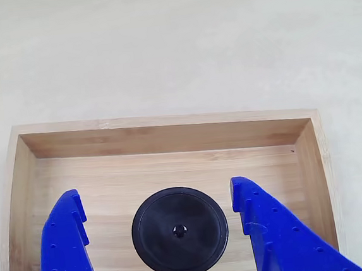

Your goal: Place the black cylinder in the wooden box then return to rest.

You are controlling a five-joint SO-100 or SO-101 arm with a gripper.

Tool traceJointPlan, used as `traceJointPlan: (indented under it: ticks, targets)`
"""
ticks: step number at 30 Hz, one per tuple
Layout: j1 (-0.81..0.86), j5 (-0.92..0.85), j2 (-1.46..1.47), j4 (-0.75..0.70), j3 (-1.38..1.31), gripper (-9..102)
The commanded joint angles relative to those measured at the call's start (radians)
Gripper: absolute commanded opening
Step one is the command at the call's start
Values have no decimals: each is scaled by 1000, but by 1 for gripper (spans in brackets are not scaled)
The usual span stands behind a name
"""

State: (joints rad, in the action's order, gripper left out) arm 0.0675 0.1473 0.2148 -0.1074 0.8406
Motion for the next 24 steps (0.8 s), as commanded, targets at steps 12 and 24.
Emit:
traceJointPlan:
  ticks: [12,24]
  targets:
    - [-23,8,492,-433,-81,35]
    - [-32,-34,957,-787,114,33]
